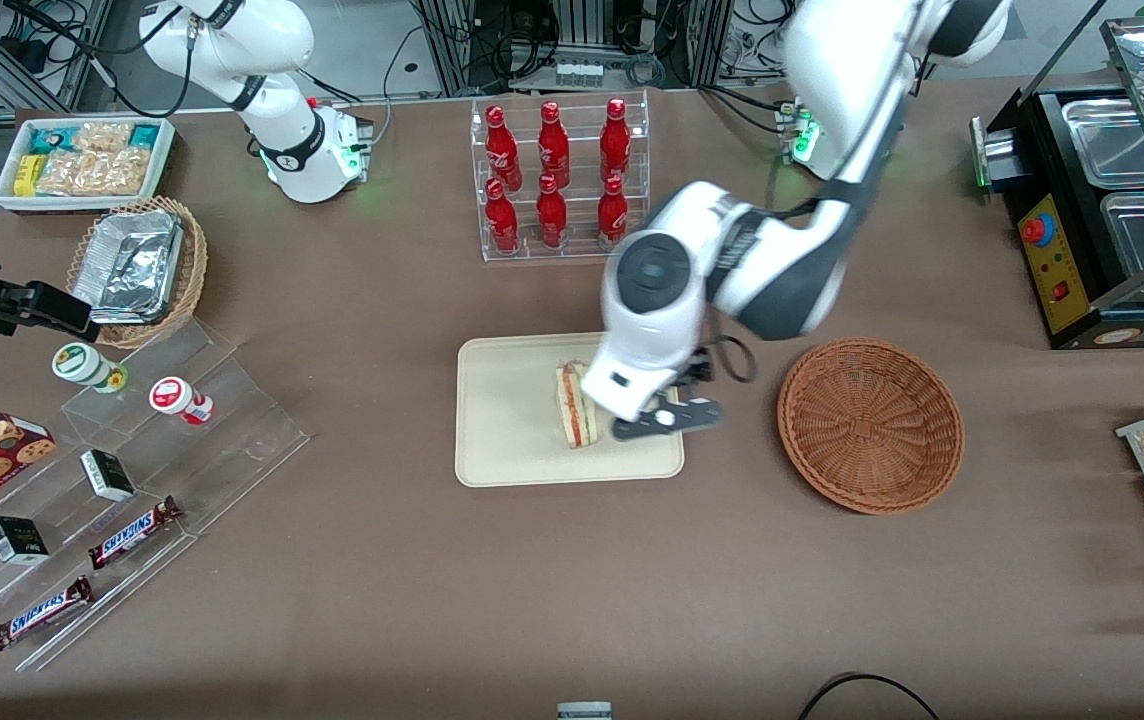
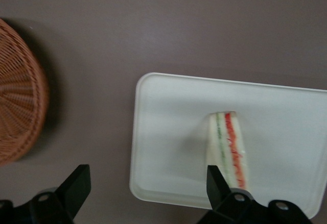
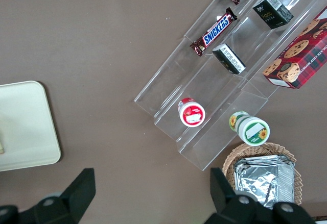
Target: Place sandwich from basket to tray
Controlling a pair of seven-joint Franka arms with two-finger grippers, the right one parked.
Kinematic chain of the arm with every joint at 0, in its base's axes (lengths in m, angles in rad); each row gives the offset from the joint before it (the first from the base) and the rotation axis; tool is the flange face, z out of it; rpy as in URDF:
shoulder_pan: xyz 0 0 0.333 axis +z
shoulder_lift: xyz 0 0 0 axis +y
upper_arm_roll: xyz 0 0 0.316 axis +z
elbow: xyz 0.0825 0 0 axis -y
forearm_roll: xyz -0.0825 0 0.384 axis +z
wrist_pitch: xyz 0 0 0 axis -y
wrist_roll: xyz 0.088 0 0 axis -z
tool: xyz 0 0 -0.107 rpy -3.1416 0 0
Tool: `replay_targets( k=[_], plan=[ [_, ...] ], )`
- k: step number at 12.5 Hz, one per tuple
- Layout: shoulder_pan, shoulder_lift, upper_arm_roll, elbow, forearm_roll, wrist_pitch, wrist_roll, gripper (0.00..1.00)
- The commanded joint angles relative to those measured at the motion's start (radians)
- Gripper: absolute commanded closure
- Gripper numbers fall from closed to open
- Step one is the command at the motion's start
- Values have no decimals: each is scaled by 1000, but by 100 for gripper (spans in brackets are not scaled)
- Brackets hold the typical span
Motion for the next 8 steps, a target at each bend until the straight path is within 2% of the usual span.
replay_targets(
  k=[1, 3, 6, 8],
  plan=[
    [78, -126, -9, -152, -22, -7, 148, 0],
    [162, -190, -9, -229, -74, -9, 327, 0],
    [251, -282, -6, -330, -77, -20, 484, 0],
    [303, -328, -3, -341, -77, -90, 582, 0]
  ],
)
